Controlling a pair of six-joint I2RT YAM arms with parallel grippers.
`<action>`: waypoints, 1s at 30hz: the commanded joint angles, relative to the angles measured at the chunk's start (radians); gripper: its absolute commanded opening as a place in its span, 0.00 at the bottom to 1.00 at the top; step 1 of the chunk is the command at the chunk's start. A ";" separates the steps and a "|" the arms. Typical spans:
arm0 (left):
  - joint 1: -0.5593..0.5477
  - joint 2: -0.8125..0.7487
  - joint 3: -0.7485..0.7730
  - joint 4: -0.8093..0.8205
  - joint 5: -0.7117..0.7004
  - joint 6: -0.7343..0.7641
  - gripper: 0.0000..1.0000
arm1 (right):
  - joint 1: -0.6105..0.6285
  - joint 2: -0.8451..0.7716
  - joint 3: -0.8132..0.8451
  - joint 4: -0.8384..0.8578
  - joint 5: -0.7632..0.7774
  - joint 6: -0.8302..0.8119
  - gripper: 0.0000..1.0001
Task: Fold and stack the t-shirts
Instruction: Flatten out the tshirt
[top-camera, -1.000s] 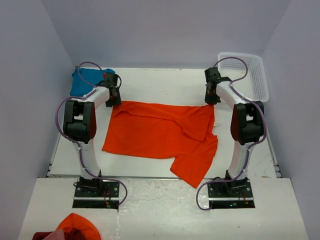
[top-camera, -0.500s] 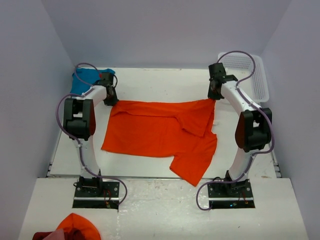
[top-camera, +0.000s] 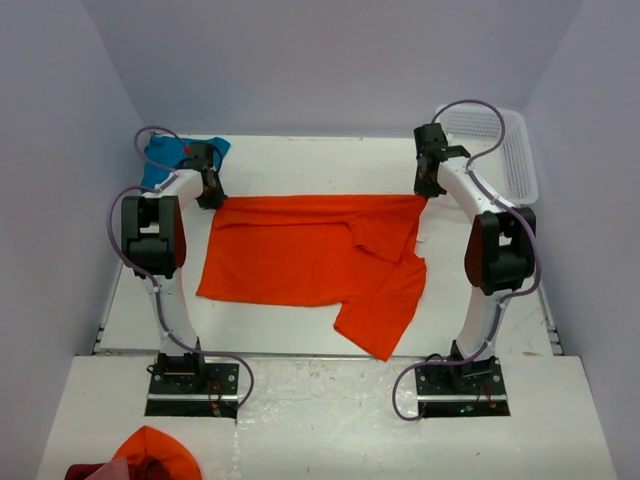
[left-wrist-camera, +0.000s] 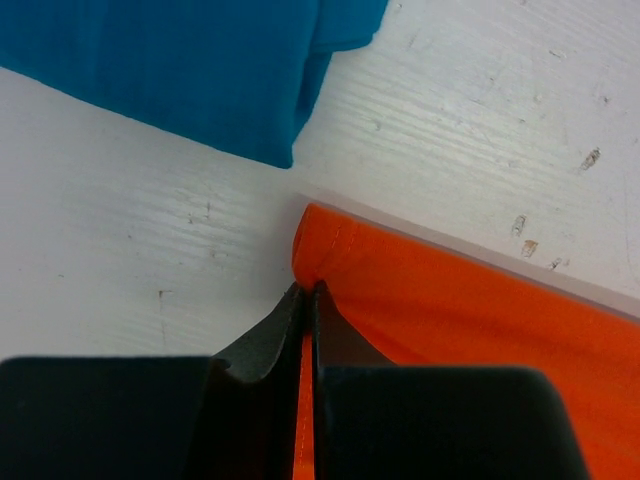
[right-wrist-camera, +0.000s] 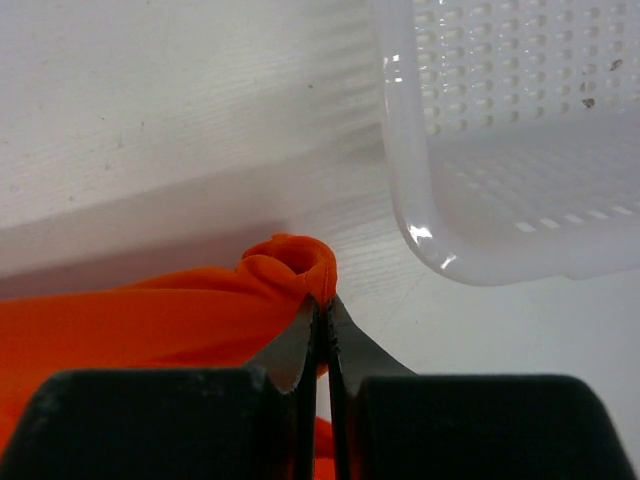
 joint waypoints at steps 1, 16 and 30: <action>0.053 0.082 -0.043 -0.081 -0.080 0.007 0.05 | -0.012 0.061 0.058 -0.007 0.032 -0.022 0.00; 0.044 -0.217 -0.127 0.040 -0.010 -0.041 0.41 | 0.006 0.021 0.004 -0.018 0.025 -0.007 0.66; -0.080 -0.388 -0.230 0.049 -0.123 -0.045 0.70 | 0.141 -0.149 -0.194 0.098 -0.199 0.045 0.67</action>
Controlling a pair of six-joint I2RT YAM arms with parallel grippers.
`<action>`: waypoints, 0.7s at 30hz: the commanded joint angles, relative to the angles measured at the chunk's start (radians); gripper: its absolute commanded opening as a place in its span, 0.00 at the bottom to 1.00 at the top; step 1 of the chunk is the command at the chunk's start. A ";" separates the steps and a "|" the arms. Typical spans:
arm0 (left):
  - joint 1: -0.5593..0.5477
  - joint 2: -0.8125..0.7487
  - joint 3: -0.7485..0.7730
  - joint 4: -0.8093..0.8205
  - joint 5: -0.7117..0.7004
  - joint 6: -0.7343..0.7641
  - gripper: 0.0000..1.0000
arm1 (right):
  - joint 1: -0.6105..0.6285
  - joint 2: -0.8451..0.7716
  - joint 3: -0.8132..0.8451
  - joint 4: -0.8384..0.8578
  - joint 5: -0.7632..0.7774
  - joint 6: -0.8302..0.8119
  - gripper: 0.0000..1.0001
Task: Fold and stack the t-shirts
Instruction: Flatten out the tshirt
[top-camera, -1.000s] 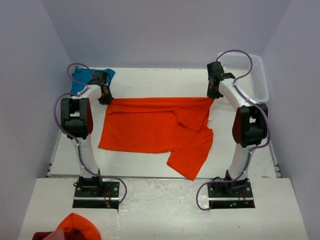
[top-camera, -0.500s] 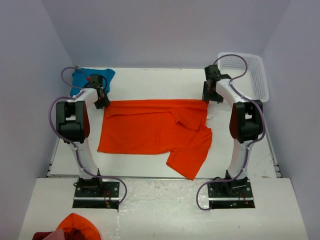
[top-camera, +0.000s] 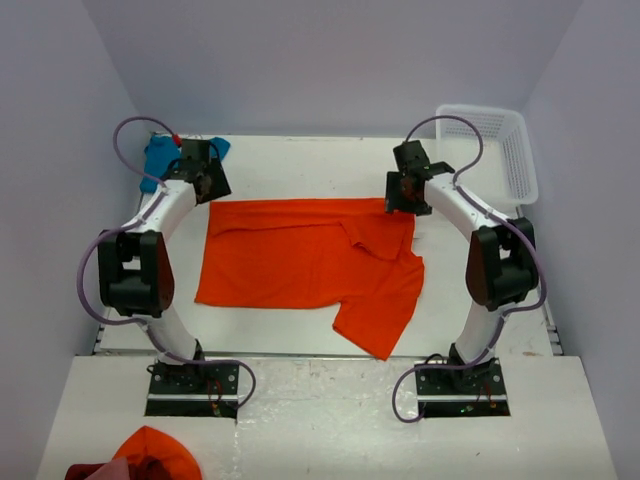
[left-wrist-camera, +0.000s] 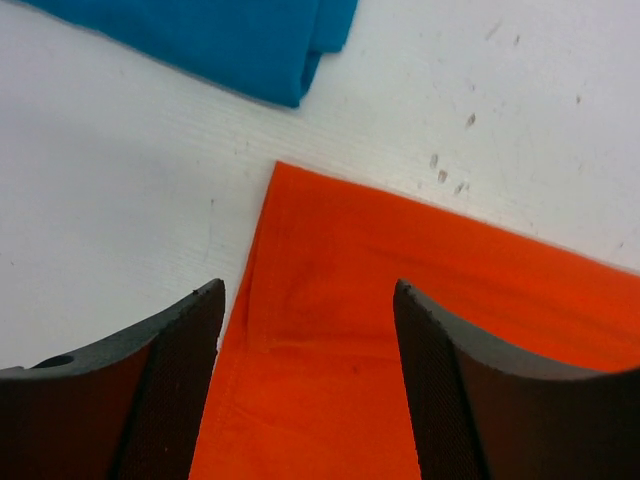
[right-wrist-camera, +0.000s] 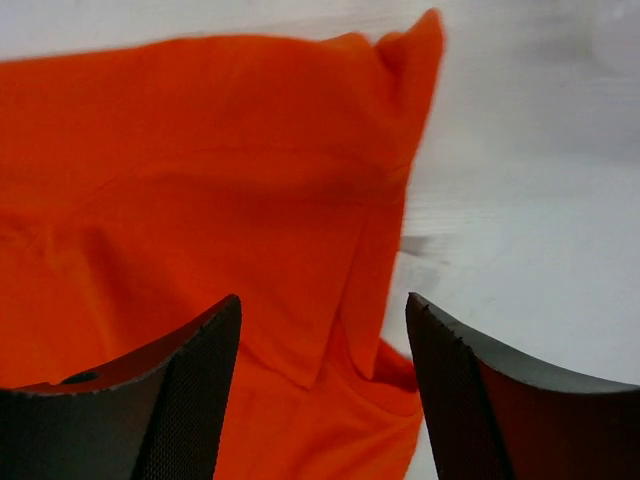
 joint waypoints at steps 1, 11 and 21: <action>-0.051 -0.034 -0.058 0.006 -0.066 -0.032 0.70 | 0.054 -0.065 -0.035 0.059 -0.100 0.029 0.67; -0.103 -0.110 -0.231 0.075 -0.053 -0.077 0.66 | 0.157 -0.012 -0.040 0.080 -0.214 -0.011 0.44; -0.221 -0.192 -0.288 0.204 0.321 -0.074 0.50 | 0.217 -0.064 -0.131 0.115 -0.121 0.018 0.52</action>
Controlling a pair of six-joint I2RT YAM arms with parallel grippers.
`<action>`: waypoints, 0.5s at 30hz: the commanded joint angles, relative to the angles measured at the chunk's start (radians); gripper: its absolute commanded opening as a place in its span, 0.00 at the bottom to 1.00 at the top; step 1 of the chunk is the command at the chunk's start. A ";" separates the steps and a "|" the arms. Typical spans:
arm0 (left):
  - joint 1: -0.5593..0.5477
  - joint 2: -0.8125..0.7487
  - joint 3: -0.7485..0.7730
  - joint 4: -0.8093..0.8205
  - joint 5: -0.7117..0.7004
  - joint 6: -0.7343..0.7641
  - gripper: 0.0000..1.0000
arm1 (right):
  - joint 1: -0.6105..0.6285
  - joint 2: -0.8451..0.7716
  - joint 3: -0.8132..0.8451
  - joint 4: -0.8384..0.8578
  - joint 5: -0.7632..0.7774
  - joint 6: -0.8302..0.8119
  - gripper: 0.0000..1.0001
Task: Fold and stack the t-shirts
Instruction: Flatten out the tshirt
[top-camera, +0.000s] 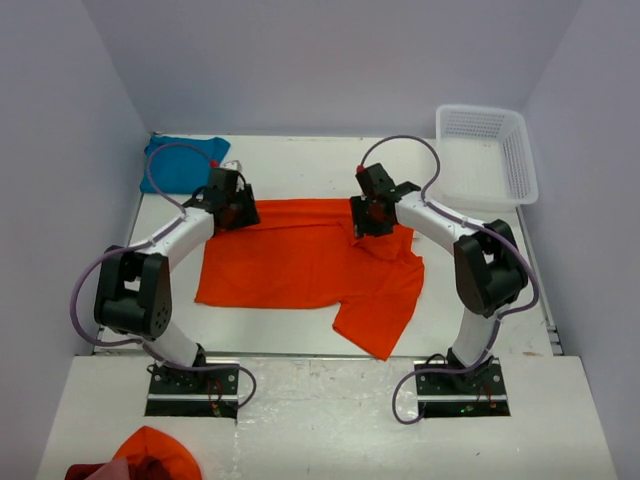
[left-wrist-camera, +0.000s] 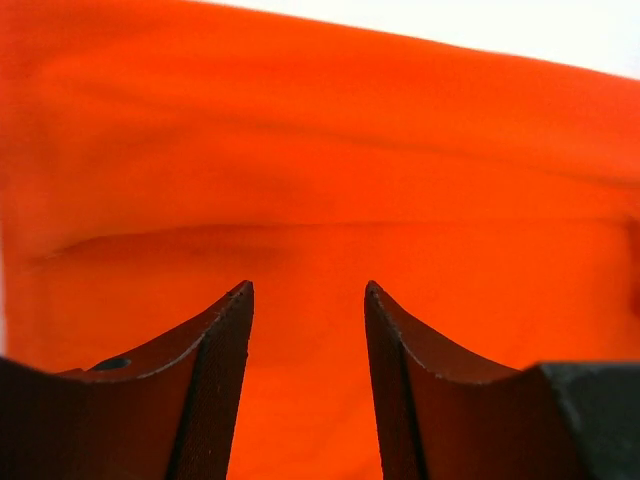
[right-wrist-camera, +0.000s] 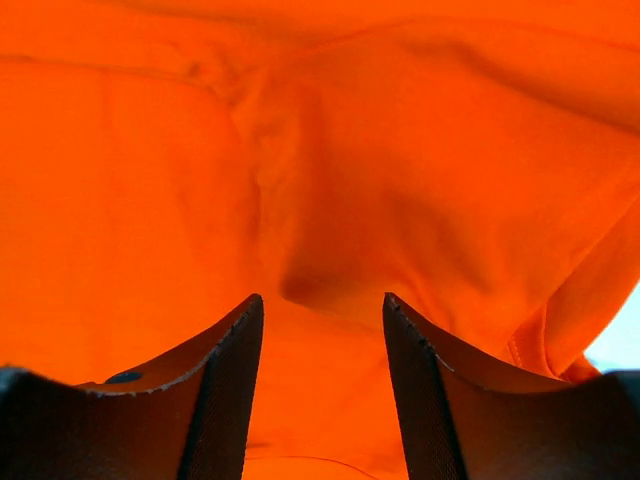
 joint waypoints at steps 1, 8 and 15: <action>-0.083 -0.058 0.013 0.113 0.193 -0.010 0.50 | 0.001 -0.066 -0.047 0.022 0.070 0.021 0.53; -0.224 0.050 0.013 0.288 0.453 -0.105 0.52 | -0.021 -0.164 -0.139 0.015 0.145 0.094 0.49; -0.327 0.192 0.019 0.502 0.540 -0.219 0.51 | -0.050 -0.326 -0.171 0.003 0.177 0.098 0.50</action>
